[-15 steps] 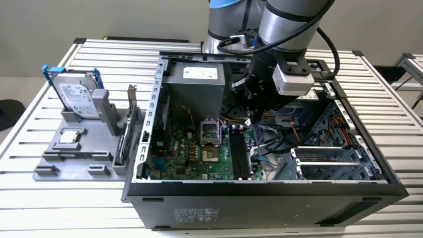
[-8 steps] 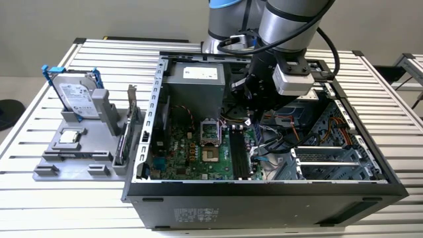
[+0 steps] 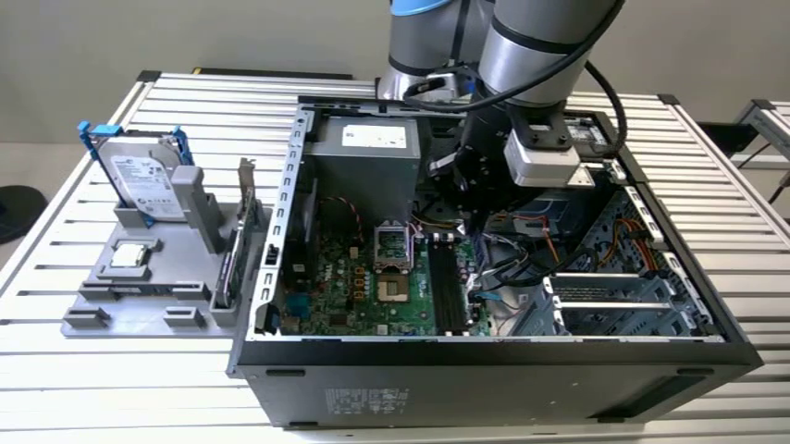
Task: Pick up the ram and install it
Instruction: 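Insert the ram into the slot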
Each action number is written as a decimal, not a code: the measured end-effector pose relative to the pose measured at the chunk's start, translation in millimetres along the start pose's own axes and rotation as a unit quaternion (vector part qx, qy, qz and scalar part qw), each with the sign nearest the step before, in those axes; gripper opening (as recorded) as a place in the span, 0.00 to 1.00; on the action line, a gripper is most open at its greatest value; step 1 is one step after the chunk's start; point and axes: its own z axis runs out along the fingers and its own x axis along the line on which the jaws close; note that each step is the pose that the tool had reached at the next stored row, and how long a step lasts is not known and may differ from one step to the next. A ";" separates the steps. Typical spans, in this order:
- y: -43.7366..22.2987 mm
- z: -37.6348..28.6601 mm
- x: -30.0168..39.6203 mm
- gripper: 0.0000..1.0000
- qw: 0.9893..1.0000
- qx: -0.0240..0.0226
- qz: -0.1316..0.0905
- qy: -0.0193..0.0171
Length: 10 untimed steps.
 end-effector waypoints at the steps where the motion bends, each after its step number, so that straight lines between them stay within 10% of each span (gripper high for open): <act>1: 0.0 1.8 0.0 0.00 1.000 0.000 0.000 0.000; 10: 0.3 18.1 0.0 0.00 1.000 0.000 0.000 0.000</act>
